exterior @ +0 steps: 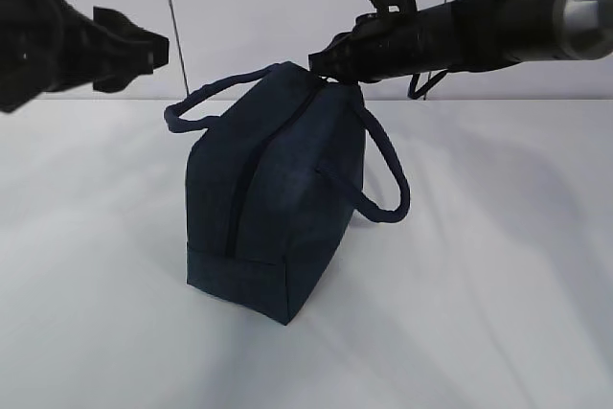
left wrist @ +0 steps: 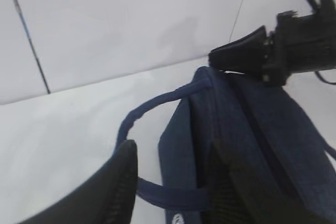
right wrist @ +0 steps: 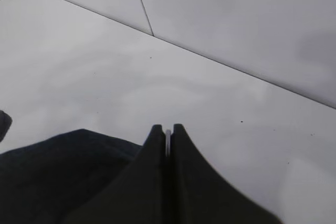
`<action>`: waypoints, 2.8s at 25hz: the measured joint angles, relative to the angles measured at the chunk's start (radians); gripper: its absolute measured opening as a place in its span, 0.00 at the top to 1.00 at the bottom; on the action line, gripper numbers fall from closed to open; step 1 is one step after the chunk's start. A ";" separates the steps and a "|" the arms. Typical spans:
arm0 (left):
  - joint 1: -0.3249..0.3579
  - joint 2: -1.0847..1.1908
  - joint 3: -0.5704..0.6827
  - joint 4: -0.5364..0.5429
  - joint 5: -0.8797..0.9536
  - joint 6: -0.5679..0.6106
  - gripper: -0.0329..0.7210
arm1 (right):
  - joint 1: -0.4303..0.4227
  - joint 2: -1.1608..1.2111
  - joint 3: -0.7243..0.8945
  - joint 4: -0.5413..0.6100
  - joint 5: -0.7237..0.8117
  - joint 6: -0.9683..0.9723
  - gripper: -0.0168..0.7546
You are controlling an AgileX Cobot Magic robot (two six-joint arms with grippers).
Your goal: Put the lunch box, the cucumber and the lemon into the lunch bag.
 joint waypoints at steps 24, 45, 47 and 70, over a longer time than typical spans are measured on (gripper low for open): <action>0.122 0.574 -0.997 -0.345 1.209 0.256 0.59 | 0.000 0.000 0.000 -0.001 0.013 0.000 1.00; 0.129 0.784 -1.056 -0.598 1.221 0.414 0.59 | -0.002 0.000 0.000 0.011 0.055 0.000 1.00; 0.129 0.797 -1.061 -0.628 1.221 0.452 0.62 | -0.002 0.000 0.000 0.018 0.057 0.000 1.00; 0.114 0.820 -1.061 -0.659 1.215 0.591 0.96 | -0.002 0.038 0.000 0.145 -0.043 0.002 1.00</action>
